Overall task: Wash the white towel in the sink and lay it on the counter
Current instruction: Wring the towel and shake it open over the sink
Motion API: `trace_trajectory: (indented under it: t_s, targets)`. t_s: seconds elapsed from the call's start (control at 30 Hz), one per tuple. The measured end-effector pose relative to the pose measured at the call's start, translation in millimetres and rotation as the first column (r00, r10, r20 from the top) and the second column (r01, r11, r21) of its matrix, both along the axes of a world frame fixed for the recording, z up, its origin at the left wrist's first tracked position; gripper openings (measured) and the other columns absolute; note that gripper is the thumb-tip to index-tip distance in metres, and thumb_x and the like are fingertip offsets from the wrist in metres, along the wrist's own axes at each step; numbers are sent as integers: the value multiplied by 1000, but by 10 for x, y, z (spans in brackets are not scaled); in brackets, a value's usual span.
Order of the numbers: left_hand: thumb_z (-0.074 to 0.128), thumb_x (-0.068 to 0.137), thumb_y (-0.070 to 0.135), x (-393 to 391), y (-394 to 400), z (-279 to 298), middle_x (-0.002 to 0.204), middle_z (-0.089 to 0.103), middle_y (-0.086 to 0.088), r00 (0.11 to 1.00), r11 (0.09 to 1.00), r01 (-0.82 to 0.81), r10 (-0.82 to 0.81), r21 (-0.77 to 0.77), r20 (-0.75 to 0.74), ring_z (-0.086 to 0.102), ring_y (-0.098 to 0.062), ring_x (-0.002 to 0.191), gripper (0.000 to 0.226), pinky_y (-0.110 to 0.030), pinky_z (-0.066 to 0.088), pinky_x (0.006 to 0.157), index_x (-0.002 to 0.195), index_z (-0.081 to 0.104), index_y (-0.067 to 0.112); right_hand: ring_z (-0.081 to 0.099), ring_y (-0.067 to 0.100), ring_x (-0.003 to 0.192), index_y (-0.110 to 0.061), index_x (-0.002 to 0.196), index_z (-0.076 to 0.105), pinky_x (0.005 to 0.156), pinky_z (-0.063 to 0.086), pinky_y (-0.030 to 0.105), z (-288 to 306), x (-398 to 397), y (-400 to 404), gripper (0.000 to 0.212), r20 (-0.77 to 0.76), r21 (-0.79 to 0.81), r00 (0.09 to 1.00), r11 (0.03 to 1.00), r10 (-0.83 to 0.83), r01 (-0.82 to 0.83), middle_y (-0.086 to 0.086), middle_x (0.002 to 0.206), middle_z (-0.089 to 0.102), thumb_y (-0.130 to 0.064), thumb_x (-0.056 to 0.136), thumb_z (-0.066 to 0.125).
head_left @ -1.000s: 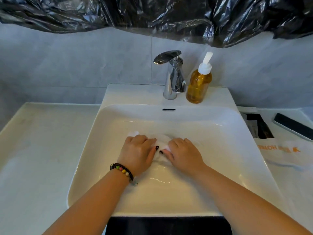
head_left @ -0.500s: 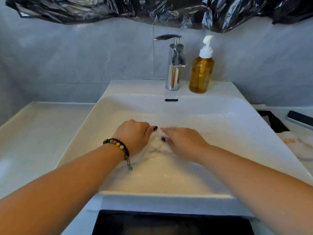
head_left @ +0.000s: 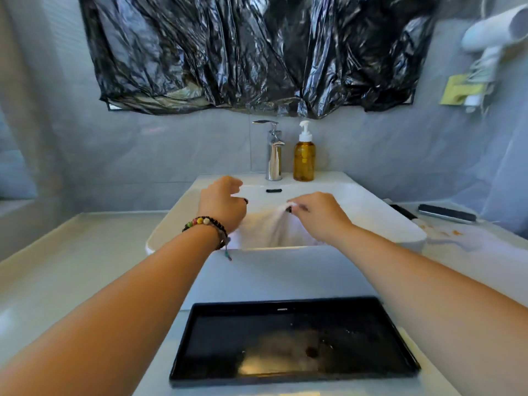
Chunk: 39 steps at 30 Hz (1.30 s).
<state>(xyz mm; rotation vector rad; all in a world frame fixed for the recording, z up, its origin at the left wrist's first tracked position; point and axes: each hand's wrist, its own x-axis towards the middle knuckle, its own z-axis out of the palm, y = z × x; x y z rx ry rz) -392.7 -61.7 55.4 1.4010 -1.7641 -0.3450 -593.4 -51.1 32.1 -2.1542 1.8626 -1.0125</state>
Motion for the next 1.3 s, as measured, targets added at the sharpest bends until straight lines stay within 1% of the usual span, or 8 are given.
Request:
trace_trajectory:
  t_s: [0.17, 0.3, 0.57, 0.77, 0.93, 1.1, 1.2, 1.3]
  targets:
    - [47, 99, 20, 216, 638, -23, 121, 62, -6, 973, 988, -14, -22, 154, 228, 55, -15, 79, 34, -11, 34, 48, 132, 56, 18, 57, 31, 80, -4, 81, 70, 76, 54, 42, 80, -3, 534, 28, 1, 37, 992, 992, -124, 123, 16, 98, 69, -10, 92, 45]
    - [47, 97, 29, 428, 940, -60, 116, 65, 2, 978, 990, -13, -16, 138, 206, 61, -16, 89, 35, -22, 49, 65, 131, 55, 24, 62, 31, 80, -12, 72, 69, 73, 56, 41, 302, 22, 888, 29, 36, 1, 981, 981, -192, 192, 11, 90, 69, -12, 88, 44]
    - [49, 100, 25, 426, 1050, -101, 126, 63, 4, 968, 994, 77, -94, 79, 234, 57, -10, 110, 35, -2, 34, 58, 134, 53, 18, 68, 26, 74, -4, 77, 70, 72, 58, 43, 275, 164, 937, 30, 73, 24, 980, 982, -187, 185, 4, 76, 72, -19, 93, 50]
    - [48, 100, 31, 182, 410, -28, 123, 62, -7, 925, 965, -1, -99, 264, 367, 58, -23, 113, 32, -23, 41, 82, 118, 63, 10, 67, 21, 94, -13, 88, 75, 85, 56, 37, 199, 117, 404, 19, 173, 15, 980, 996, -93, 92, -1, 87, 68, -8, 90, 57]
    - [54, 92, 55, -35, -131, -29, 125, 57, -10, 863, 715, -111, -274, 690, 424, 55, -26, 97, 60, -30, 42, 81, 129, 54, 7, 52, 17, 121, -22, 128, 59, 96, 39, 25, 142, 56, -142, 44, -47, 299, 992, 949, 119, -100, -5, 128, 55, -37, 88, 68]
    - [73, 73, 60, -173, -609, -134, 90, 61, -7, 826, 868, -177, -125, 463, 550, 53, -19, 75, 54, -26, 42, 64, 86, 55, 11, 57, 30, 92, -12, 85, 61, 75, 44, 35, -1, 17, -590, 28, -318, 332, 942, 943, 108, 4, 9, 97, 61, -34, 98, 51]
    - [77, 75, 49, -194, -829, -79, 81, 62, -2, 962, 963, -82, 10, 255, 272, 57, -18, 78, 38, -24, 40, 61, 85, 68, 13, 50, 28, 78, -17, 65, 43, 60, 38, 30, 80, 12, -755, 41, -273, 88, 954, 984, -124, 153, 4, 76, 49, -39, 99, 49]
    - [81, 72, 40, -196, -1062, -93, 98, 64, 3, 993, 984, -59, 75, 166, -95, 59, -17, 96, 38, -25, 44, 77, 100, 65, 21, 43, 27, 66, -18, 58, 37, 50, 27, 28, 81, -13, -925, 49, 31, -94, 971, 966, -238, 240, 1, 63, 43, -47, 94, 55]
